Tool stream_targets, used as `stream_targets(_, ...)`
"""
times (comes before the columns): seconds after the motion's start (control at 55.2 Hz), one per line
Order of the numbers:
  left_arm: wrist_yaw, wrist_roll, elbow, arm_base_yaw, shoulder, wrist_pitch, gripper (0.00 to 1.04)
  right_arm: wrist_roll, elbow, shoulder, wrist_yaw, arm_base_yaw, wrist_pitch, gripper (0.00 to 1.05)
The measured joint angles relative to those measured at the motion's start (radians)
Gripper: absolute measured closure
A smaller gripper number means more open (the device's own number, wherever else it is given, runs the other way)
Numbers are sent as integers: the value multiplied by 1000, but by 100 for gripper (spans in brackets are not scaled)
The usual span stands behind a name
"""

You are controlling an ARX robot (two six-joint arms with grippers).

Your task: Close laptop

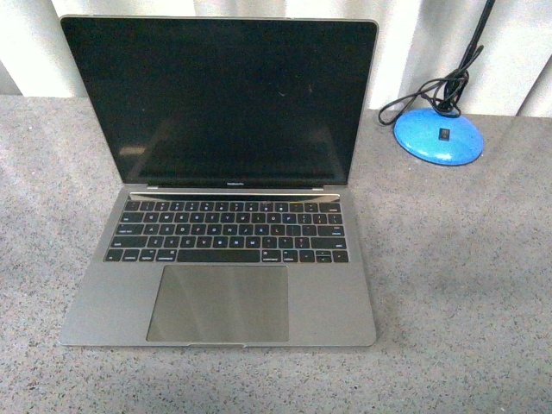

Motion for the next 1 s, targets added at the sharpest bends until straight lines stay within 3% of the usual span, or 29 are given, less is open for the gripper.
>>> stream_targets(0.054,0,0,0,0,0,0,7,-3,3,7,-30,-7,-9,10)
stream_targets(0.109,-30,-6,3,-6,8,-8,7,-39,45,80,-258,-84,-124,10)
stream_targets(0.145,-161,-69,35,-49,58,-93,7,-60,61,132,-364,-124,-159,10)
stream_targets(0.181,-449,-203,104,-134,181,-249,7,-82,69,207,-495,-174,-165,10)
stream_targets(0.199,-515,-220,119,-153,215,-282,7,-84,71,225,-518,-181,-166,10)
stream_targets(0.217,-697,-312,152,-195,311,-360,7,-102,77,273,-565,-197,-166,10)
stream_targets(0.271,-932,-439,159,-216,409,-408,7,-133,92,334,-591,-208,-156,10)
stream_targets(0.362,-1195,-517,162,-204,412,-380,7,-195,127,439,-599,-219,-104,10)
stream_targets(0.434,-1191,-481,172,-195,363,-299,7,-247,141,513,-600,-229,-44,10)
stream_targets(0.543,-1022,-375,174,-109,427,-100,7,-282,179,671,-575,-225,91,10)
stream_targets(0.67,-932,-270,177,-46,541,102,7,-280,238,800,-524,-192,187,10)
stream_targets(0.995,-718,-45,263,93,846,513,7,-270,371,1015,-457,-110,293,10)
